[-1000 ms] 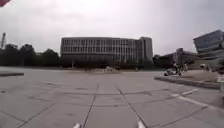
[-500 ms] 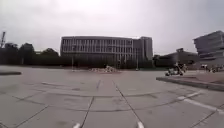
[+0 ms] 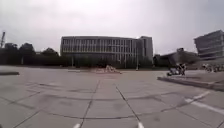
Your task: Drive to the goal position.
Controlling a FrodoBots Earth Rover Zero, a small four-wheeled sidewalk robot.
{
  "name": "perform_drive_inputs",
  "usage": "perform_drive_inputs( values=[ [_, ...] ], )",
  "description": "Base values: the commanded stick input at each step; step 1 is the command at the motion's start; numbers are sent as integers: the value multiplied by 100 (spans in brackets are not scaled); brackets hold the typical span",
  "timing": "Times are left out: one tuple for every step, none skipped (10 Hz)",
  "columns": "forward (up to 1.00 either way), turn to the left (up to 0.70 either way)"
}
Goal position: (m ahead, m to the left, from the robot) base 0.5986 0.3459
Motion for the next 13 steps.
perform_drive_inputs(
  values=[
    [45,0],
    [45,0],
    [45,0],
    [45,0],
    [45,0],
    [45,0],
    [45,0],
    [45,0],
    [45,0],
    [45,0],
    [45,0],
    [45,0],
    [45,0]
  ],
)
